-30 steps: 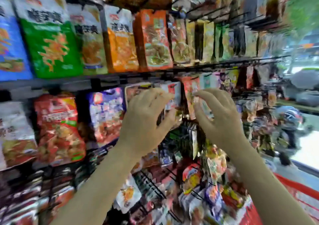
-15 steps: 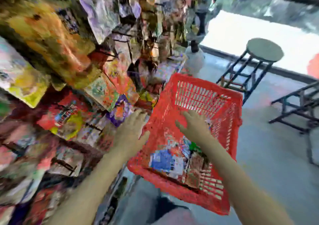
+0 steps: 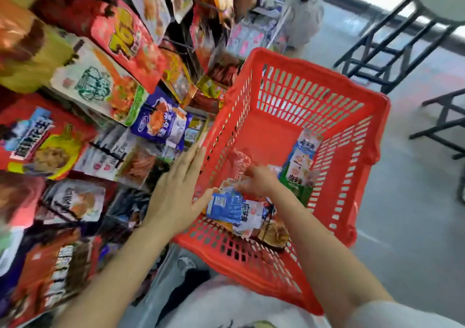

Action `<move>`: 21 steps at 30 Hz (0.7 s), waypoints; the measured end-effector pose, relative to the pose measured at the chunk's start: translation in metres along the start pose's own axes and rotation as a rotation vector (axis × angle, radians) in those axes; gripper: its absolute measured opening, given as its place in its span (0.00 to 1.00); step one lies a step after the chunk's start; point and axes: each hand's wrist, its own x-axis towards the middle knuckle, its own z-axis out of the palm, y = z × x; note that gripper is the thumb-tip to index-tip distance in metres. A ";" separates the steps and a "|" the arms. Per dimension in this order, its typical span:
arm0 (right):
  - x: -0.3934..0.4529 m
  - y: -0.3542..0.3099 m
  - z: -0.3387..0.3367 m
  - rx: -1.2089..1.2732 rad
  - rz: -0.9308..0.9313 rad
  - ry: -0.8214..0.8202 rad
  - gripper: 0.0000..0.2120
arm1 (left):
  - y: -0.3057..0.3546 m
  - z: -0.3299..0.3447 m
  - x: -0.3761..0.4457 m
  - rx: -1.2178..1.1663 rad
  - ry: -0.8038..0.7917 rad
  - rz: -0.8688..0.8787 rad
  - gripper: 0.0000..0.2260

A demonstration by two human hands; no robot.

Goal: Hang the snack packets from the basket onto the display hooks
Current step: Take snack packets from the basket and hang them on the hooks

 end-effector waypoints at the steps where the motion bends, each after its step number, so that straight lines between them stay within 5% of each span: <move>1: 0.000 -0.001 0.003 -0.009 -0.012 -0.029 0.32 | 0.000 0.000 0.000 -0.001 0.000 0.001 0.39; 5: -0.003 -0.012 0.014 -0.211 -0.048 -0.156 0.47 | 0.001 -0.001 0.002 0.014 -0.011 -0.006 0.39; 9: -0.003 -0.022 0.030 -0.329 -0.035 -0.307 0.37 | 0.001 0.000 -0.001 0.006 0.018 0.009 0.38; 15: -0.013 -0.027 0.034 -0.223 -0.066 -0.433 0.49 | 0.005 0.000 0.000 0.041 0.030 -0.006 0.38; 21: -0.028 -0.018 0.023 0.082 -0.068 -0.419 0.39 | 0.006 -0.002 0.001 0.026 0.020 -0.005 0.39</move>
